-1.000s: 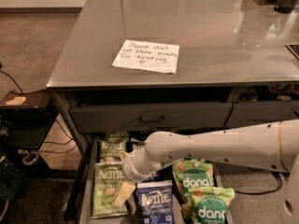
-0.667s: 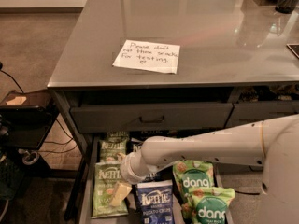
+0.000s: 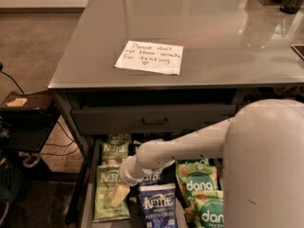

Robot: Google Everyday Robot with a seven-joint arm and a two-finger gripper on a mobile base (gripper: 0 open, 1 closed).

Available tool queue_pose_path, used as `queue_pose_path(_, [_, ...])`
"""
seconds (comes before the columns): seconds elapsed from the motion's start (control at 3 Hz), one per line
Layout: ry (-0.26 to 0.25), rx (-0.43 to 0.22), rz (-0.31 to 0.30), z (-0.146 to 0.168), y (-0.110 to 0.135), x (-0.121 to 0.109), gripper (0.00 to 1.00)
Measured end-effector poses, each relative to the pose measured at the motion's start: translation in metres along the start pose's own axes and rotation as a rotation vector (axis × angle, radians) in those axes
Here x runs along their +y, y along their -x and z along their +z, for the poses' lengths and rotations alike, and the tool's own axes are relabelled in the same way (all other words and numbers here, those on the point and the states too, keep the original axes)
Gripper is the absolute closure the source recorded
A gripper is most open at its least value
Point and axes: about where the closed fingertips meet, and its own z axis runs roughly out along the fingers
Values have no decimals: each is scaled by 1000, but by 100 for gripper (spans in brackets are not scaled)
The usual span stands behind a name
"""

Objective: Pick green jalapeno chip bag from middle drawer and place on counter

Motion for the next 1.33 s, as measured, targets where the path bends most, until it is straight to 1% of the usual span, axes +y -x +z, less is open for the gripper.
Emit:
queue_pose_path(0.67, [19,46,1,30,-17,-22,0])
queue_pose_path(1.0, [33,76,10,38,-30,-29,0])
queue_pose_path(1.33, [47,113,24,43,-46,-30,0])
